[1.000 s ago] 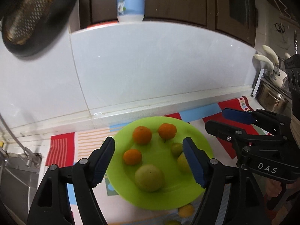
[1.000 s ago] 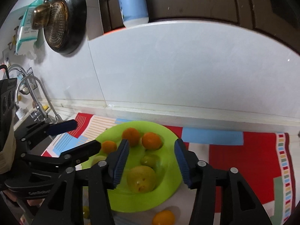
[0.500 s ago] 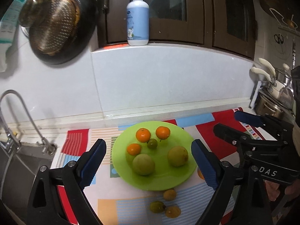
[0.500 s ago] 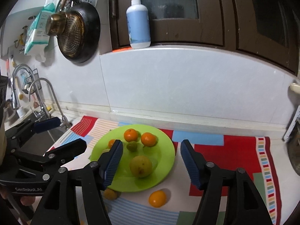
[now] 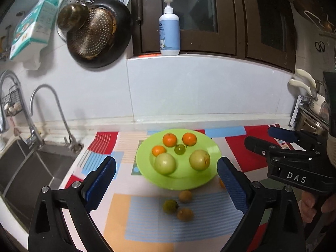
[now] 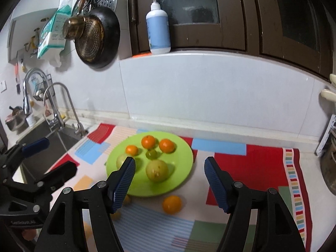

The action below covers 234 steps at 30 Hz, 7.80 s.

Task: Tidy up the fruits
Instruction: 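Withdraw both grippers from the plate toward the loose fruits, then grasp the orange with the right gripper while the left grasps a brown round fruit, then carry the orange and the brown fruit over the green plate, then open both grippers to release the fruits onto the plate, then withdraw both grippers and move toward the last two fruits, then grasp the brown round fruit with the right gripper while the left grasps the green lime, then carry the brown fruit and the lime over the green plate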

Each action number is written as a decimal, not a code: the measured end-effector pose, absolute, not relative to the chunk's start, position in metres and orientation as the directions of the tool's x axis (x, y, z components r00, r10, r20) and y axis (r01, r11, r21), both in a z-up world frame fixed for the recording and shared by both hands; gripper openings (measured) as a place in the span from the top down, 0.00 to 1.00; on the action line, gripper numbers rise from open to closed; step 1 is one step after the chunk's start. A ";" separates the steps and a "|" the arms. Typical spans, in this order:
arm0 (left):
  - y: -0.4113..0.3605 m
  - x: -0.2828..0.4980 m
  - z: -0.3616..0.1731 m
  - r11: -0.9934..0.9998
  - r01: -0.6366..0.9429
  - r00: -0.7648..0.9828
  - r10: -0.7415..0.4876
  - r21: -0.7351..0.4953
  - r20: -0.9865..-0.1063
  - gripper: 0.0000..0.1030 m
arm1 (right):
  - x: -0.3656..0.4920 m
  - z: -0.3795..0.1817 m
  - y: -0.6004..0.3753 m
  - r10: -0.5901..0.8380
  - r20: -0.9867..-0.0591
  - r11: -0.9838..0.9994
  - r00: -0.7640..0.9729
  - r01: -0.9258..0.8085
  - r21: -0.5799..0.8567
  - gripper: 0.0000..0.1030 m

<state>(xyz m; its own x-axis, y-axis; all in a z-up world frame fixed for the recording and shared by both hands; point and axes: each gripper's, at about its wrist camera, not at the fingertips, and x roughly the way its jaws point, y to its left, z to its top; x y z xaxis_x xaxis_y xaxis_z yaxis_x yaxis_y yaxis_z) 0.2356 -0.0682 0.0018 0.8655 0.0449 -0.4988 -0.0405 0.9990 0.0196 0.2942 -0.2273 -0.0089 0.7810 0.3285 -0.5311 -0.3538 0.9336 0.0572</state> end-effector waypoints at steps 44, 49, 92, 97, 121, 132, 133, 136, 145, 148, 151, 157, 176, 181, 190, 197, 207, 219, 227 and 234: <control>-0.078 0.278 -0.118 0.988 -0.015 0.598 -0.113 -0.152 -0.794 0.71 | 0.344 -0.133 -0.211 0.354 -0.774 0.893 0.525 -0.435 0.114 0.65; -0.079 0.273 -0.111 0.989 0.007 0.614 -0.118 -0.145 -0.780 0.71 | 0.334 -0.129 -0.213 0.365 -0.765 0.895 0.530 -0.427 0.132 0.65; -0.043 0.263 0.002 0.959 0.282 0.776 -0.234 -0.011 -0.586 0.71 | 0.265 -0.009 -0.192 0.283 -0.572 0.955 0.770 -0.279 0.096 0.65; -0.040 0.284 0.006 0.953 0.303 0.774 -0.258 -0.020 -0.577 0.71 | 0.282 0.001 -0.189 0.282 -0.552 0.957 0.785 -0.274 0.099 0.65; -0.040 0.385 -0.048 0.947 0.320 0.710 -0.264 -0.034 -0.653 0.71 | 0.401 -0.060 -0.170 0.321 -0.643 0.942 0.695 -0.305 0.141 0.65; -0.035 0.387 -0.048 0.952 0.306 0.721 -0.250 -0.027 -0.646 0.55 | 0.409 -0.067 -0.172 0.318 -0.639 0.944 0.700 -0.298 0.143 0.45; -0.033 0.385 -0.047 0.953 0.301 0.723 -0.247 -0.028 -0.645 0.53 | 0.407 -0.064 -0.173 0.307 -0.634 0.947 0.710 -0.291 0.133 0.45; -0.027 0.377 -0.042 0.961 0.277 0.738 -0.226 -0.020 -0.636 0.46 | 0.397 -0.058 -0.176 0.283 -0.619 0.955 0.733 -0.272 0.114 0.45; -0.020 0.339 -0.020 0.968 0.251 0.787 -0.192 0.021 -0.586 0.33 | 0.359 -0.036 -0.179 0.246 -0.578 0.964 0.778 -0.261 0.058 0.44; -0.018 0.328 -0.015 0.968 0.249 0.800 -0.185 0.035 -0.571 0.31 | 0.344 -0.028 -0.179 0.241 -0.560 0.964 0.792 -0.260 0.047 0.39; -0.016 0.317 -0.012 0.967 0.251 0.806 -0.184 0.045 -0.563 0.29 | 0.332 -0.023 -0.177 0.237 -0.548 0.964 0.802 -0.264 0.031 0.39; -0.014 0.297 -0.015 0.960 0.269 0.812 -0.183 0.077 -0.554 0.28 | 0.309 -0.020 -0.170 0.242 -0.531 0.957 0.812 -0.290 -0.008 0.39; -0.023 0.263 -0.065 0.904 0.403 0.742 -0.231 0.144 -0.629 0.29 | 0.274 -0.063 -0.143 0.337 -0.619 0.879 0.710 -0.473 -0.064 0.40; -0.026 0.266 -0.081 0.887 0.442 0.709 -0.254 0.134 -0.658 0.33 | 0.281 -0.081 -0.139 0.345 -0.669 0.855 0.658 -0.514 -0.065 0.47; -0.031 0.280 -0.104 0.865 0.494 0.635 -0.289 0.089 -0.717 0.48 | 0.297 -0.111 -0.133 0.366 -0.743 0.816 0.561 -0.577 -0.034 0.56; -0.031 0.289 -0.113 0.855 0.517 0.585 -0.323 0.035 -0.744 0.55 | 0.308 -0.126 -0.127 0.382 -0.770 0.802 0.511 -0.597 0.002 0.58; -0.026 0.297 -0.116 0.862 0.505 0.546 -0.364 -0.050 -0.755 0.71 | 0.318 -0.134 -0.123 0.402 -0.778 0.802 0.483 -0.595 0.046 0.71; -0.022 0.275 -0.104 0.894 0.439 0.563 -0.351 -0.089 -0.748 0.72 | 0.300 -0.123 -0.135 0.409 -0.757 0.845 0.510 -0.524 0.103 0.71; -0.014 0.251 -0.087 0.924 0.361 0.608 -0.333 -0.123 -0.720 0.72 | 0.274 -0.102 -0.141 0.397 -0.723 0.874 0.566 -0.474 0.108 0.71; -0.009 0.229 -0.067 0.938 0.329 0.651 -0.308 -0.109 -0.694 0.72 | 0.252 -0.079 -0.150 0.367 -0.679 0.904 0.635 -0.415 0.101 0.71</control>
